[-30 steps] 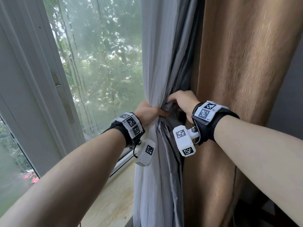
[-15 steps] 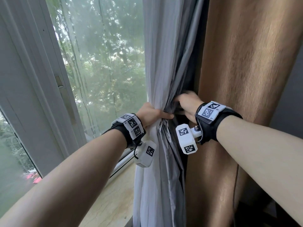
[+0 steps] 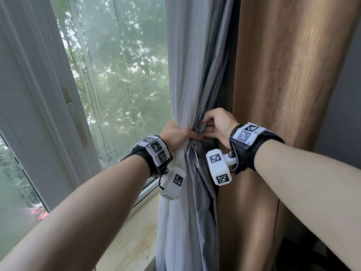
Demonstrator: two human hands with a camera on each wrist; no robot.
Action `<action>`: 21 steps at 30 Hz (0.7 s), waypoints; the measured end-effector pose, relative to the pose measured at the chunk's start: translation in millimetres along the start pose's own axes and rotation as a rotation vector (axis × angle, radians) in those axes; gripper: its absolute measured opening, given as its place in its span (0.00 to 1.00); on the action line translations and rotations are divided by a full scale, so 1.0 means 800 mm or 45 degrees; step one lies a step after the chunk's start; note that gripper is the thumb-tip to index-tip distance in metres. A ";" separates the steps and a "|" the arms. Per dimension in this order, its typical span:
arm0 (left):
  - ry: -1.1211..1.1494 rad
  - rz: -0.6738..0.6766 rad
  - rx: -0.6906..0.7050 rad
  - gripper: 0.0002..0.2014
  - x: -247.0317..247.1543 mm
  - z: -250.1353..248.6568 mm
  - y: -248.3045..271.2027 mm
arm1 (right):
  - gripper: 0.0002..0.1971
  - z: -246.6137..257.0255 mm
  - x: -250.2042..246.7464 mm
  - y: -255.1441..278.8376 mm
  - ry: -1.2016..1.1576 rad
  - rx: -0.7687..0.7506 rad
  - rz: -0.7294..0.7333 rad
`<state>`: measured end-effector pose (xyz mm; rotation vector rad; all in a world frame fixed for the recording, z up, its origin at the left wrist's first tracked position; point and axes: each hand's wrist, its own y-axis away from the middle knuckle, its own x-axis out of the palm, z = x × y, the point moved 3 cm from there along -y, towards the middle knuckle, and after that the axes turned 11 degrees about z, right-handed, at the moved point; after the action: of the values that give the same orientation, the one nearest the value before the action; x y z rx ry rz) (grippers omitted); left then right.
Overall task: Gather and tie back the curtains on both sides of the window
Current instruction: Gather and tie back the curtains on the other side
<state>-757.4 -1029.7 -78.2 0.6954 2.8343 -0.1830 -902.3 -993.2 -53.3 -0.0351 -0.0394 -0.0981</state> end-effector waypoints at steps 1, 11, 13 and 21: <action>0.006 -0.009 -0.022 0.15 0.000 0.000 0.000 | 0.10 0.000 -0.007 -0.001 0.018 -0.018 -0.071; -0.005 0.114 -0.096 0.17 0.006 0.000 0.004 | 0.48 -0.037 -0.041 -0.038 0.217 0.098 -0.087; 0.018 0.142 -0.087 0.14 0.007 -0.001 0.005 | 0.40 -0.034 -0.035 -0.034 0.178 0.083 -0.067; 0.108 -0.055 -0.024 0.18 -0.005 0.006 0.003 | 0.17 -0.031 -0.035 -0.032 0.267 -0.008 -0.140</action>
<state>-752.0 -1029.8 -82.5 0.6533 2.9294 -0.1367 -931.6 -1016.9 -78.6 -0.0287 0.1688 -0.2117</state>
